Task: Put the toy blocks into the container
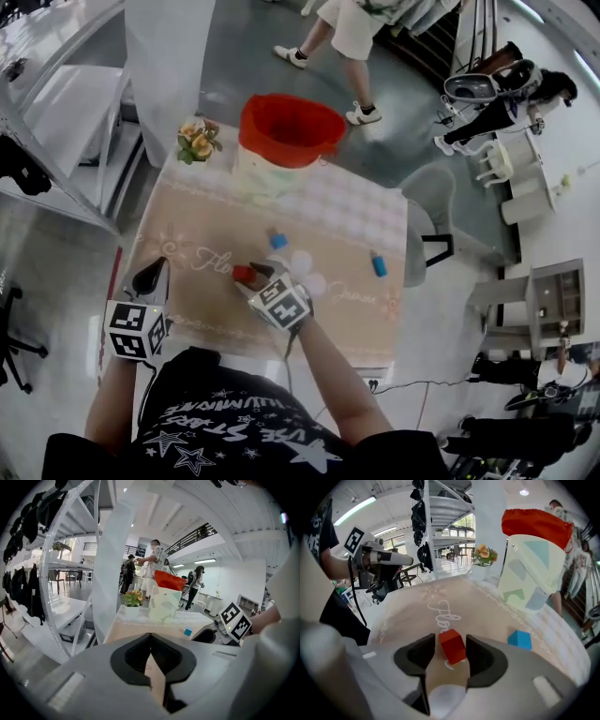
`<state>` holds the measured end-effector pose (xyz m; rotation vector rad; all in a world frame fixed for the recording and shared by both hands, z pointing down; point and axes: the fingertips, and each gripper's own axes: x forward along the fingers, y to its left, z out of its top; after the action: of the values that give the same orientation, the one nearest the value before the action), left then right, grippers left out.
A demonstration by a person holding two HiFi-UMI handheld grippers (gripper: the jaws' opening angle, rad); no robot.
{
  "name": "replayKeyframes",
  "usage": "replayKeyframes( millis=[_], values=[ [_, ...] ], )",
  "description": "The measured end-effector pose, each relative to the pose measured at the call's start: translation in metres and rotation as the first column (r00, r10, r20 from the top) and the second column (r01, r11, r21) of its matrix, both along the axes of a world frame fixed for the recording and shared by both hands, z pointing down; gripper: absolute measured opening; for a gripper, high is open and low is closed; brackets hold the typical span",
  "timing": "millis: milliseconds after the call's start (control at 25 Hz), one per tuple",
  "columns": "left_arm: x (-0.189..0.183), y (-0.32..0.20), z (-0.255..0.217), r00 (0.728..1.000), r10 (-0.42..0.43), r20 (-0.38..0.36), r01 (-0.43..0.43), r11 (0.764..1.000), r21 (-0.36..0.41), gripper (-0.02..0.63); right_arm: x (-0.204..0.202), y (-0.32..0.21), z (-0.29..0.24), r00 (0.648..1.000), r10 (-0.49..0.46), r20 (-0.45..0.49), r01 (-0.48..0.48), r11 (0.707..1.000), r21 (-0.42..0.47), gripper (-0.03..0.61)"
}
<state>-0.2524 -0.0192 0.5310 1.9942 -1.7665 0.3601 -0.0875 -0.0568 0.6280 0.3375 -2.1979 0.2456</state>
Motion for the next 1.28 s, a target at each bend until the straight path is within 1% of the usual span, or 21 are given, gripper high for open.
replayKeyframes(
  millis=[40,200,320,480,760,880,960,1120,1280],
  values=[
    [0.0,0.001,0.0,1.0,0.0,-0.001,0.0,1.0,-0.001,0.009,0.0,0.0,0.001,1.0,-0.005,-0.01,0.005,1.0,0.008,0.196],
    [-0.003,0.004,0.005,1.0,0.003,-0.008,-0.003,1.0,-0.013,0.009,0.0,-0.002,0.003,0.997,-0.043,-0.063,0.046,0.998,0.042,0.173],
    [-0.006,0.003,0.007,1.0,0.007,-0.008,-0.007,1.0,-0.018,0.009,0.001,-0.002,0.003,0.996,-0.055,-0.07,0.059,0.997,0.044,0.164],
    [-0.008,0.0,0.005,1.0,0.008,-0.011,-0.008,1.0,-0.012,0.009,-0.003,0.0,-0.005,1.0,-0.012,-0.008,0.012,1.0,0.003,0.146],
    [-0.01,-0.01,0.004,1.0,0.017,-0.023,-0.017,1.0,0.003,0.009,-0.007,-0.013,-0.033,0.998,0.03,0.046,-0.032,0.999,0.041,0.143],
    [-0.01,-0.017,-0.001,0.999,0.026,-0.028,-0.026,1.0,0.013,0.009,-0.008,-0.027,-0.059,0.991,0.074,0.11,-0.079,0.996,0.04,0.143],
    [-0.011,-0.023,-0.006,0.999,0.031,-0.03,-0.031,0.999,0.026,0.009,-0.01,-0.039,-0.078,0.984,0.096,0.152,-0.106,0.993,0.054,0.143],
    [-0.013,-0.04,-0.023,0.998,0.043,-0.046,-0.041,0.997,0.058,0.009,-0.009,-0.064,-0.116,0.973,0.126,0.192,-0.148,0.984,0.103,0.143],
    [-0.011,-0.061,-0.044,0.996,0.077,-0.041,-0.073,0.992,0.1,0.009,-0.007,-0.09,-0.157,0.955,0.162,0.248,-0.204,0.966,0.156,0.143]
  ],
)
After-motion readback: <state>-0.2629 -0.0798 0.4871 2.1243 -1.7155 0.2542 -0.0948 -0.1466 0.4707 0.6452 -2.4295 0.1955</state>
